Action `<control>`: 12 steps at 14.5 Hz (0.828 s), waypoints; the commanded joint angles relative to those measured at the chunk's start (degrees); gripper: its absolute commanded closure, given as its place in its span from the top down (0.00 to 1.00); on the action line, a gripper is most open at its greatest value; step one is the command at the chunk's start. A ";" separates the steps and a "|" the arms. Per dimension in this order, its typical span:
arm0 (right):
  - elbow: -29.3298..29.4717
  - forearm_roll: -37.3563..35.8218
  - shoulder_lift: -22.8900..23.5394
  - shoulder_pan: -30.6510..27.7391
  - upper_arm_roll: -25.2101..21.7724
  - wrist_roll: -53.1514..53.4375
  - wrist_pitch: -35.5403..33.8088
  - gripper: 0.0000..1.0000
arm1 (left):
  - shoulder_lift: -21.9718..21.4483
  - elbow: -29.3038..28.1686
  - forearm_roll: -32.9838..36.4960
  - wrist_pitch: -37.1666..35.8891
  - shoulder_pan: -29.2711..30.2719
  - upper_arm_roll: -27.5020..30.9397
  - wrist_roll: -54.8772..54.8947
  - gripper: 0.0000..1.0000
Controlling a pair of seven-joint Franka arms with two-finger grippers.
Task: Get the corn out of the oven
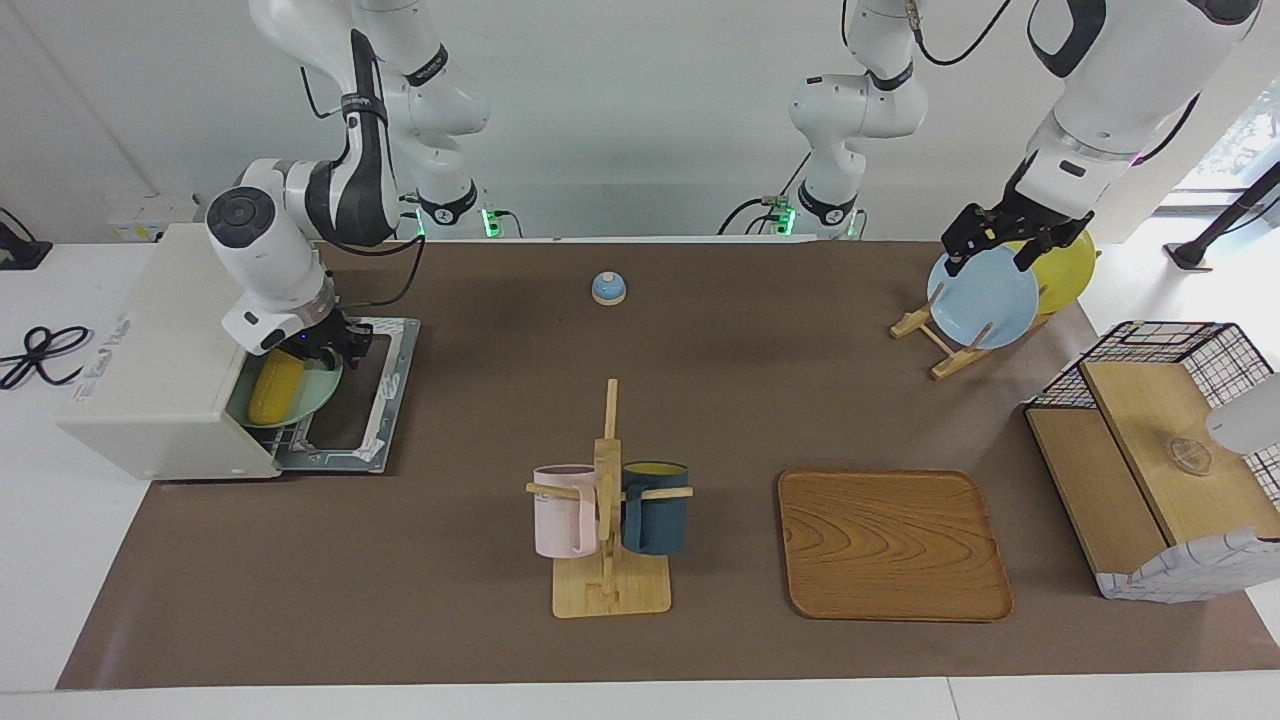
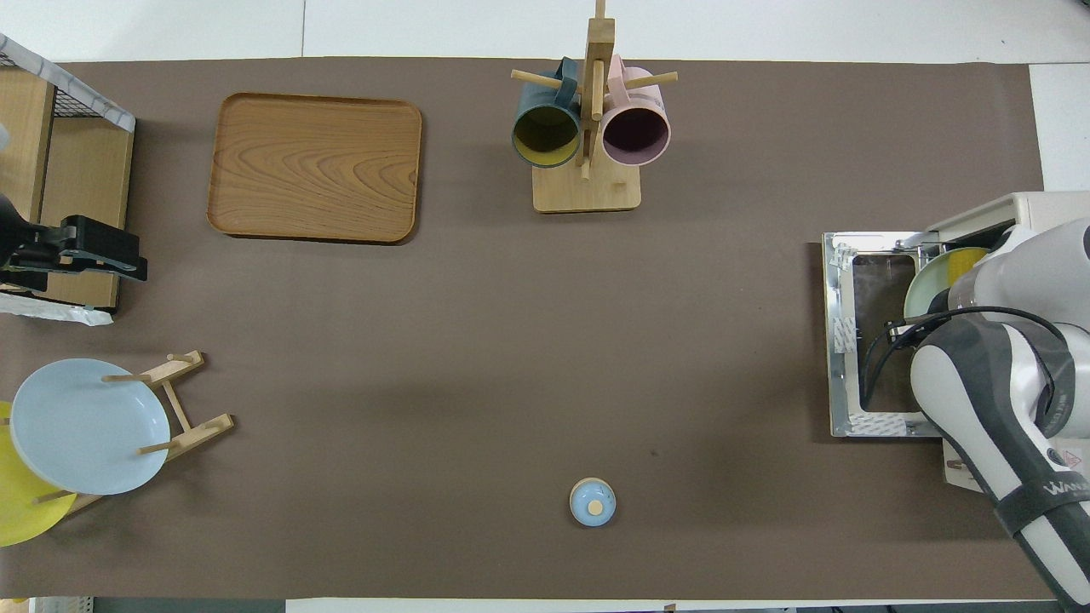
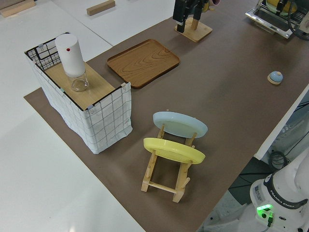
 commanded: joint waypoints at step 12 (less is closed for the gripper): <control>13.34 -0.56 2.43 16.82 1.06 6.77 -14.57 0.00 | -0.30 -0.51 0.24 -0.31 0.57 -0.31 0.44 1.00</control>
